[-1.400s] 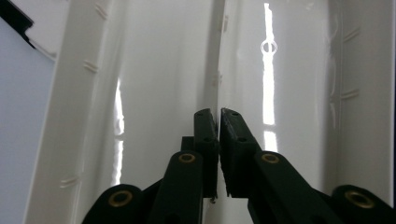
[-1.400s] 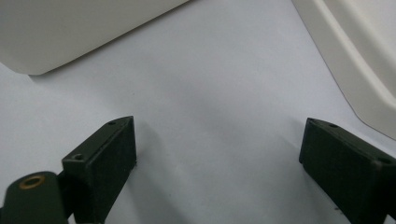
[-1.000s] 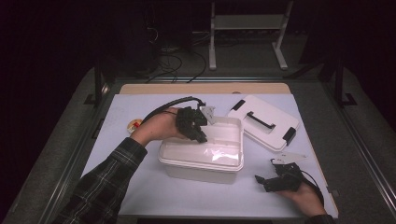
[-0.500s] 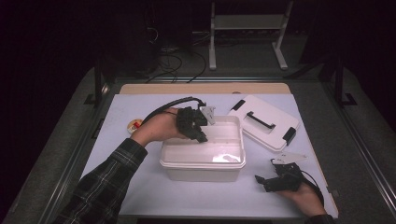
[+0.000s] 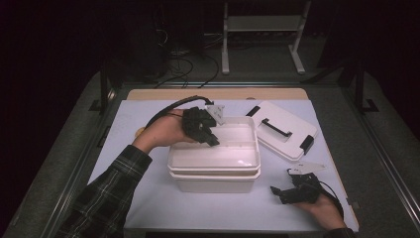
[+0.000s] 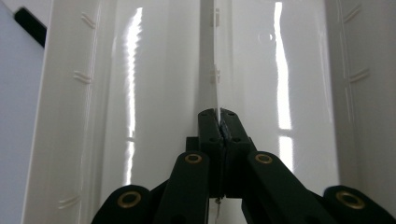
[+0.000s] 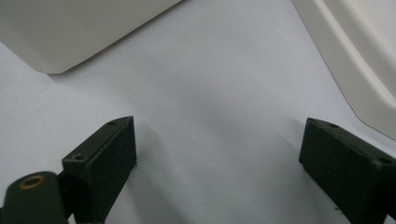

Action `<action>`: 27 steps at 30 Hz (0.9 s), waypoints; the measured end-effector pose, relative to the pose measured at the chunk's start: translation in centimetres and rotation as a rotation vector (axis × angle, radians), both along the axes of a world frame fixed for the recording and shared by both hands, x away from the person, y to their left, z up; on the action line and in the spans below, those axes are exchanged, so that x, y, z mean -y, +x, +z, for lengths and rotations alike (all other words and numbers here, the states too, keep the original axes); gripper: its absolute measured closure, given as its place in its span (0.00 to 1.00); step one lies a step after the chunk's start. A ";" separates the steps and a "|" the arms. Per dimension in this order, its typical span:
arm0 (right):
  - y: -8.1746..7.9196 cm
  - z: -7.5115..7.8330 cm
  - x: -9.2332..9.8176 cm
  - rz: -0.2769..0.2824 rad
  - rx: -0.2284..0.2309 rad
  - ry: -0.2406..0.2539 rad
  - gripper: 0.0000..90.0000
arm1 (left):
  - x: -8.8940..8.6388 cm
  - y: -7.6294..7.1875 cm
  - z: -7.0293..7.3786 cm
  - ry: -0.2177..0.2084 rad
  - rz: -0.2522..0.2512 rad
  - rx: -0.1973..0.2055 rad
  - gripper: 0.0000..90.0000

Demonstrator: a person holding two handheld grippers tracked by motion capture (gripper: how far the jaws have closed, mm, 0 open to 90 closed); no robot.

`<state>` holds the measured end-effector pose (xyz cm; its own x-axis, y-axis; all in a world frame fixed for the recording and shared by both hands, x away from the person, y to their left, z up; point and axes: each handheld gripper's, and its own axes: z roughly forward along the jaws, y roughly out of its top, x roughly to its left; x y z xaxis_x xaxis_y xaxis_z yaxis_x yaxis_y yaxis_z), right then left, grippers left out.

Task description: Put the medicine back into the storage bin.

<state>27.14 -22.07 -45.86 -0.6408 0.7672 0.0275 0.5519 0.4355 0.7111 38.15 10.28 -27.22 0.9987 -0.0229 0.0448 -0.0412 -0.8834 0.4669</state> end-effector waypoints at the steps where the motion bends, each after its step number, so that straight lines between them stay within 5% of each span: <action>1: 0.0 0.0 0.0 -0.001 -0.002 0.000 0.11 | -0.4 0.0 0.4 -0.007 0.005 0.000 0.99; 10: 0.0 0.0 0.0 -0.001 0.001 -0.002 0.11 | -4.0 -0.4 3.3 -0.018 0.065 0.034 0.99; 27: 0.0 0.0 0.0 0.001 0.002 -0.003 0.11 | -12.6 -2.0 5.2 -0.009 0.217 0.082 0.99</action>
